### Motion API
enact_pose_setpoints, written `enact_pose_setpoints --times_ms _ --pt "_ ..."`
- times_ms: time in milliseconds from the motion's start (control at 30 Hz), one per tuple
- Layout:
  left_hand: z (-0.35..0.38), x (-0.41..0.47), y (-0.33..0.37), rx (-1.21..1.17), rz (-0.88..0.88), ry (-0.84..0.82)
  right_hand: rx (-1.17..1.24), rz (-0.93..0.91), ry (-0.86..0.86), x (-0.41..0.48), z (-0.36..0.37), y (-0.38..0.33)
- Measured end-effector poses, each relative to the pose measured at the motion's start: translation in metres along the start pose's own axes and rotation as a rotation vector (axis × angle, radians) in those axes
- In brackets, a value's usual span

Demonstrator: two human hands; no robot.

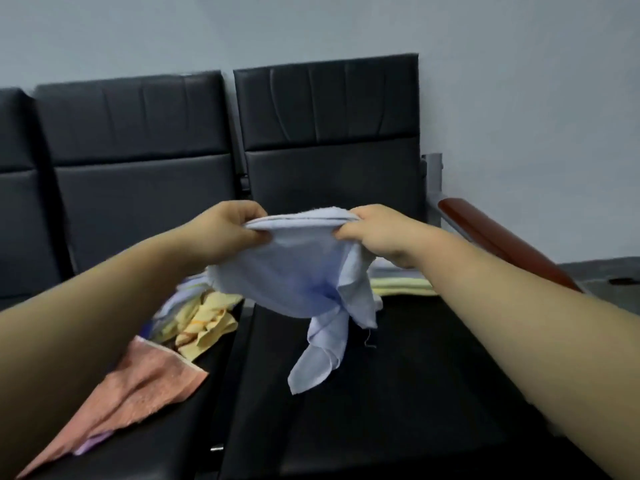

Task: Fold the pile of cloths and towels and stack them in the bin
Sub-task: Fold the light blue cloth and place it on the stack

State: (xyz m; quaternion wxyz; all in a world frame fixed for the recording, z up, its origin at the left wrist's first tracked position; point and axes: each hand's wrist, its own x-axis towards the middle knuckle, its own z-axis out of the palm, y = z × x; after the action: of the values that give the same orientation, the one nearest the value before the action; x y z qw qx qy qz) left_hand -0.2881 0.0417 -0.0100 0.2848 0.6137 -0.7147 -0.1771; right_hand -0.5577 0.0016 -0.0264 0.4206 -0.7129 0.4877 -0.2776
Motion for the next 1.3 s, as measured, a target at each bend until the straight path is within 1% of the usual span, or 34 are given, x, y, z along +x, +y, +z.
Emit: enact_pose_setpoints --times_ms 100,167,200,233,267,300,333,367,400,433,467,533,567,600,633,667,700,733,767,800,833,867,900,933,967,1000,1033,1067,1100,1133,1167,1233,1267,1300 --pt "-0.031 0.002 0.031 -0.349 -0.045 0.037 0.211 -0.072 -0.064 -0.003 -0.017 -0.043" --pt "-0.053 -0.002 0.056 -0.531 -0.045 0.022 0.251 -0.123 -0.144 -0.008 -0.031 -0.071" --pt "-0.062 -0.003 0.066 -0.494 -0.036 0.004 0.219 -0.144 -0.199 -0.013 -0.037 -0.080" --pt "-0.074 -0.005 0.075 -0.337 -0.012 -0.011 0.083 -0.172 -0.232 -0.018 -0.042 -0.092" --pt "-0.082 -0.007 0.084 -0.107 0.002 -0.035 -0.154 -0.183 -0.224 -0.021 -0.046 -0.100" --pt "-0.087 -0.008 0.092 0.125 0.008 -0.052 -0.440 -0.173 -0.183 -0.022 -0.048 -0.107" --pt "-0.090 -0.009 0.099 0.302 0.014 -0.067 -0.701 -0.154 -0.118 -0.023 -0.049 -0.114" --pt "-0.091 -0.010 0.105 0.377 0.018 -0.088 -0.849 -0.141 -0.035 -0.023 -0.050 -0.121" --pt "-0.092 -0.011 0.108 0.380 0.016 -0.107 -0.838 -0.131 0.032 -0.022 -0.052 -0.125" --pt "-0.092 -0.012 0.108 0.336 0.011 -0.122 -0.702 -0.133 0.077 -0.022 -0.054 -0.130" --pt "-0.092 -0.014 0.106 0.231 0.006 -0.115 -0.489 -0.145 0.094 -0.022 -0.056 -0.133" --pt "-0.094 -0.014 0.102 -0.158 -0.008 -0.053 -0.149 -0.154 0.014 -0.026 -0.061 -0.136" --pt "-0.095 -0.015 0.101 -0.398 -0.020 -0.034 -0.094 -0.133 -0.059 -0.029 -0.061 -0.135" --pt "-0.095 -0.016 0.103 -0.584 -0.018 -0.031 -0.133 -0.113 -0.124 -0.033 -0.060 -0.132" --pt "-0.095 -0.016 0.103 -0.696 -0.014 -0.029 -0.278 -0.095 -0.162 -0.037 -0.058 -0.128" --pt "-0.095 -0.017 0.105 -0.743 -0.003 -0.040 -0.473 -0.087 -0.164 -0.039 -0.056 -0.124" --pt "-0.095 -0.018 0.106 -0.769 0.012 -0.070 -0.674 -0.082 -0.141 -0.038 -0.053 -0.121" --pt "-0.097 -0.019 0.105 -0.746 0.028 -0.125 -0.822 -0.066 -0.094 -0.037 -0.053 -0.120" --pt "-0.097 -0.020 0.104 -0.613 0.046 -0.166 -0.884 -0.038 -0.042 -0.038 -0.053 -0.122" --pt "-0.095 -0.022 0.103 -0.350 0.067 -0.174 -0.868 -0.020 0.021 -0.038 -0.055 -0.125" --pt "-0.094 -0.022 0.100 -0.028 0.070 -0.167 -0.806 -0.013 0.073 -0.039 -0.057 -0.128" --pt "-0.092 -0.022 0.098 0.233 0.043 -0.162 -0.689 -0.015 0.097 -0.038 -0.060 -0.130" --pt "-0.091 -0.022 0.096 0.359 0.005 -0.153 -0.521 -0.018 0.089 -0.037 -0.062 -0.131" --pt "-0.090 -0.022 0.092 0.337 -0.022 -0.148 -0.326 -0.035 0.056 -0.035 -0.063 -0.130" --pt "-0.092 -0.022 0.086 0.174 -0.047 -0.147 -0.138 -0.058 0.018 -0.035 -0.062 -0.128" --pt "-0.094 -0.021 0.081 -0.057 -0.071 -0.141 0.029 -0.077 -0.011 -0.034 -0.059 -0.125" --pt "-0.095 -0.020 0.078 -0.307 -0.086 -0.126 0.145 -0.087 -0.043 -0.034 -0.056 -0.122" --pt "-0.097 -0.019 0.076 -0.513 -0.087 -0.109 0.203 -0.091 -0.089 -0.033 -0.053 -0.118" --pt "-0.098 -0.017 0.075 -0.654 -0.080 -0.081 0.196 -0.085 -0.147 -0.035 -0.051 -0.116" --pt "-0.097 -0.015 0.076 -0.736 -0.064 -0.053 0.116 -0.079 -0.199 -0.035 -0.049 -0.113" --pt "-0.096 -0.015 0.079 -0.777 -0.040 -0.044 -0.038 -0.071 -0.234 -0.036 -0.049 -0.112" --pt "-0.095 -0.015 0.080 -0.804 -0.008 -0.100 -0.468 -0.034 -0.209 -0.037 -0.048 -0.111" --pt "-0.094 -0.016 0.078 -0.752 0.007 -0.161 -0.674 -0.016 -0.154 -0.036 -0.047 -0.112" --pt "-0.092 -0.017 0.077 -0.599 0.020 -0.208 -0.820 -0.002 -0.083 -0.035 -0.047 -0.114"
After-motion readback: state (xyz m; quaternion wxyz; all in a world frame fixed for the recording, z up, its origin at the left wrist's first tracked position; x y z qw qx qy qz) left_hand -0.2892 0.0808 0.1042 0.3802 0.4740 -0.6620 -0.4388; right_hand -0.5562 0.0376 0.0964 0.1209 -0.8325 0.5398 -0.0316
